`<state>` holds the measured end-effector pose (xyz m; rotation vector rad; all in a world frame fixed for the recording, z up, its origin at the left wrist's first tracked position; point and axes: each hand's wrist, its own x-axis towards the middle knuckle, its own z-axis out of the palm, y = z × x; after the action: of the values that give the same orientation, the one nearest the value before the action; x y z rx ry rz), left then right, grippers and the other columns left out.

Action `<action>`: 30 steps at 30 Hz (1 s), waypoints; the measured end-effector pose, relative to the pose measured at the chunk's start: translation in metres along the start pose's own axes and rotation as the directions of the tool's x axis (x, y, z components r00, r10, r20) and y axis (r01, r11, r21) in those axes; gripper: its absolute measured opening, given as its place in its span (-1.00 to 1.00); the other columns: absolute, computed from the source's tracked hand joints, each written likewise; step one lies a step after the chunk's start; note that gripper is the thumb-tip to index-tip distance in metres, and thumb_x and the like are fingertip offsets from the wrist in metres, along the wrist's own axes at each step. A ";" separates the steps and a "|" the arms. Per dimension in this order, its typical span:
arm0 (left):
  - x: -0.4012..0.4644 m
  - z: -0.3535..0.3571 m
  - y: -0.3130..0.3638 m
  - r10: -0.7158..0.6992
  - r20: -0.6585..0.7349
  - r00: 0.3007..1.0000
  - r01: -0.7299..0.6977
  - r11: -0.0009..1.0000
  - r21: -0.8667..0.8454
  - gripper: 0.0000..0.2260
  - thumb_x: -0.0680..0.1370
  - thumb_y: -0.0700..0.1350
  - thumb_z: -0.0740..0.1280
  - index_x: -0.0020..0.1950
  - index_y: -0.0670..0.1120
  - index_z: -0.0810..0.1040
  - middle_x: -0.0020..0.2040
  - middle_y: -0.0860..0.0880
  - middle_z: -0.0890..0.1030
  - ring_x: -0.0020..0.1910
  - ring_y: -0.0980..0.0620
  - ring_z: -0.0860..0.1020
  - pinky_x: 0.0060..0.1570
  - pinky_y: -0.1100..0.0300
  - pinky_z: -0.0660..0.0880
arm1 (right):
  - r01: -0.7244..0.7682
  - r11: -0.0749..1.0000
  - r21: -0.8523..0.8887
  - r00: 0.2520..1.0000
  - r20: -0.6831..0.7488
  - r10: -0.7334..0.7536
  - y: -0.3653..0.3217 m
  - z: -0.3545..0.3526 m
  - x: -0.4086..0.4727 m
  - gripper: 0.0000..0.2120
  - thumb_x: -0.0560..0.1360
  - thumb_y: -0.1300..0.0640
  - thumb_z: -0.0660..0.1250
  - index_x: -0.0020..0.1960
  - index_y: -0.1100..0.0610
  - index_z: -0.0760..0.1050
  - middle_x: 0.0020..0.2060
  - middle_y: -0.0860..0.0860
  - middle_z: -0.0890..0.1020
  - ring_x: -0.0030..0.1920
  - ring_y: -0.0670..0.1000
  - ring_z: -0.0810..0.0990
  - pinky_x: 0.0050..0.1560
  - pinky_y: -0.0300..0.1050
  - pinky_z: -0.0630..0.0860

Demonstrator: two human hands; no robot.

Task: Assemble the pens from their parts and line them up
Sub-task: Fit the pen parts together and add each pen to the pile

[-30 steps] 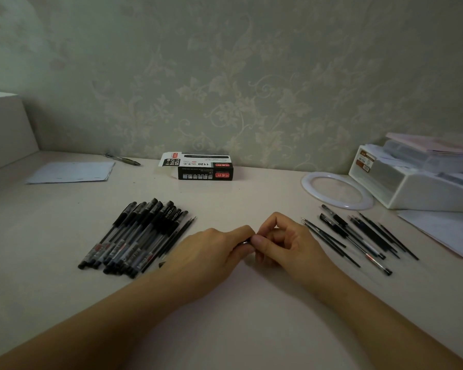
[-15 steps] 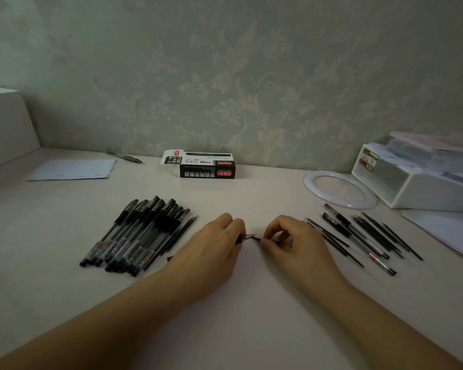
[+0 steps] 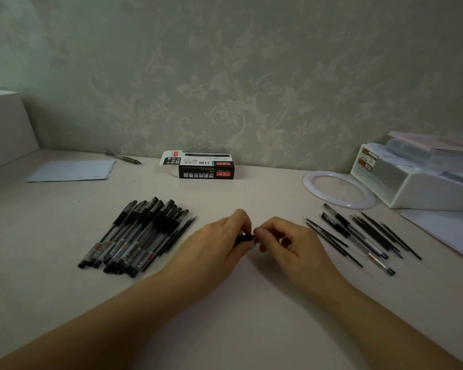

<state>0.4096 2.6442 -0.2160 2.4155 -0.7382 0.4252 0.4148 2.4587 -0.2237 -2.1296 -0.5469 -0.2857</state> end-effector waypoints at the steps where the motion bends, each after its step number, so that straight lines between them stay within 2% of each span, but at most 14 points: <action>1: 0.000 0.000 0.000 -0.001 0.001 1.000 0.001 1.000 -0.002 -0.86 0.58 0.04 0.26 -0.02 0.03 0.33 -0.21 0.13 0.48 -0.32 0.11 0.44 -0.33 0.13 0.39 | -0.014 1.000 0.020 1.000 0.012 0.014 0.001 -0.001 0.000 -0.83 0.59 -0.01 0.30 -0.13 -0.02 0.60 -0.29 -0.10 0.64 -0.26 -0.08 0.56 -0.24 -0.36 0.41; 8: -0.001 -0.002 0.002 -0.023 0.066 0.998 0.021 0.999 0.030 -0.84 0.60 0.07 0.14 0.00 0.02 0.41 -0.22 0.12 0.50 -0.23 0.03 0.50 -0.22 -0.05 0.47 | -0.039 0.996 0.080 0.998 0.042 0.035 0.004 -0.003 0.001 -0.86 0.56 0.03 0.35 -0.15 -0.02 0.63 -0.30 -0.08 0.65 -0.27 -0.12 0.57 -0.22 -0.38 0.42; 10: -0.001 -0.001 0.001 -0.023 0.085 0.996 0.019 0.998 0.052 -0.82 0.61 0.08 0.11 0.02 0.03 0.42 -0.26 0.11 0.48 -0.25 0.04 0.48 -0.21 -0.03 0.47 | -0.032 0.995 0.095 0.999 0.043 0.028 0.004 -0.004 0.001 -0.87 0.55 0.05 0.36 -0.15 -0.03 0.63 -0.30 -0.09 0.66 -0.28 -0.16 0.56 -0.22 -0.39 0.41; 13: -0.001 0.001 -0.002 -0.026 0.101 0.995 0.017 0.995 0.095 -0.76 0.62 0.11 0.04 0.02 0.04 0.43 -0.33 0.10 0.42 -0.31 0.07 0.43 -0.31 0.06 0.41 | -0.017 0.992 0.122 0.999 0.051 0.011 0.004 -0.005 0.002 -0.88 0.55 0.08 0.38 -0.16 -0.03 0.63 -0.30 -0.09 0.66 -0.29 -0.18 0.55 -0.22 -0.41 0.40; 17: -0.001 0.003 -0.005 -0.036 0.084 0.996 0.033 0.999 0.038 -0.80 0.62 0.13 0.09 -0.01 0.06 0.41 -0.35 0.13 0.43 -0.33 0.13 0.43 -0.40 0.19 0.28 | -0.023 0.990 0.141 0.998 0.056 0.015 0.005 -0.005 0.002 -0.91 0.54 0.08 0.39 -0.12 -0.07 0.63 -0.25 -0.09 0.68 -0.22 -0.12 0.61 -0.17 -0.30 0.48; 20: -0.002 0.005 -0.007 -0.020 0.066 0.998 0.021 1.000 -0.017 -0.80 0.56 0.18 0.20 -0.01 0.08 0.30 -0.29 0.13 0.46 -0.33 0.17 0.43 -0.42 0.24 0.29 | -0.039 0.989 0.144 0.998 0.050 0.032 0.006 -0.003 0.002 -0.90 0.53 0.11 0.41 -0.08 -0.10 0.62 -0.19 -0.09 0.69 -0.19 -0.06 0.62 -0.13 -0.17 0.53; 22: -0.003 0.005 -0.009 0.005 0.054 0.999 -0.004 1.000 -0.016 -0.78 0.55 0.14 0.26 -0.04 0.09 0.24 -0.27 0.14 0.44 -0.33 0.17 0.41 -0.41 0.22 0.29 | -0.044 0.991 0.127 0.998 0.053 0.038 0.007 -0.003 0.003 -0.90 0.53 0.10 0.40 -0.07 -0.11 0.61 -0.19 -0.11 0.69 -0.19 -0.07 0.61 -0.13 -0.19 0.53; 25: -0.001 0.004 -0.010 0.030 0.016 0.999 -0.029 0.999 -0.017 -0.82 0.57 0.03 0.27 -0.09 0.05 0.28 -0.24 0.12 0.45 -0.29 0.12 0.41 -0.37 0.14 0.34 | -0.044 0.990 0.131 0.998 0.056 0.037 0.007 -0.003 0.003 -0.92 0.53 0.09 0.40 -0.07 -0.10 0.61 -0.19 -0.11 0.69 -0.18 -0.06 0.61 -0.12 -0.18 0.53; 27: 0.000 0.004 -0.010 0.032 0.007 0.999 -0.032 0.999 -0.018 -0.87 0.59 0.03 0.24 -0.09 0.03 0.35 -0.21 0.11 0.48 -0.27 0.10 0.43 -0.31 0.07 0.41 | -0.045 0.988 0.145 0.998 0.048 0.038 0.007 -0.003 0.003 -0.93 0.53 0.08 0.40 -0.08 -0.09 0.61 -0.19 -0.10 0.69 -0.17 -0.05 0.62 -0.10 -0.16 0.53; 30: 0.000 0.005 -0.011 0.023 0.017 1.000 -0.023 1.000 0.001 -0.85 0.61 0.07 0.15 -0.05 0.05 0.43 -0.17 0.12 0.50 -0.23 0.12 0.46 -0.23 0.04 0.44 | -0.053 0.984 0.170 0.998 0.037 0.047 0.007 -0.003 0.002 -0.91 0.52 0.10 0.41 -0.09 -0.09 0.61 -0.21 -0.09 0.69 -0.17 -0.05 0.62 -0.08 -0.09 0.54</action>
<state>0.4168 2.6483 -0.2245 2.4165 -0.7743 0.4144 0.4202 2.4533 -0.2260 -1.9816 -0.5178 -0.1694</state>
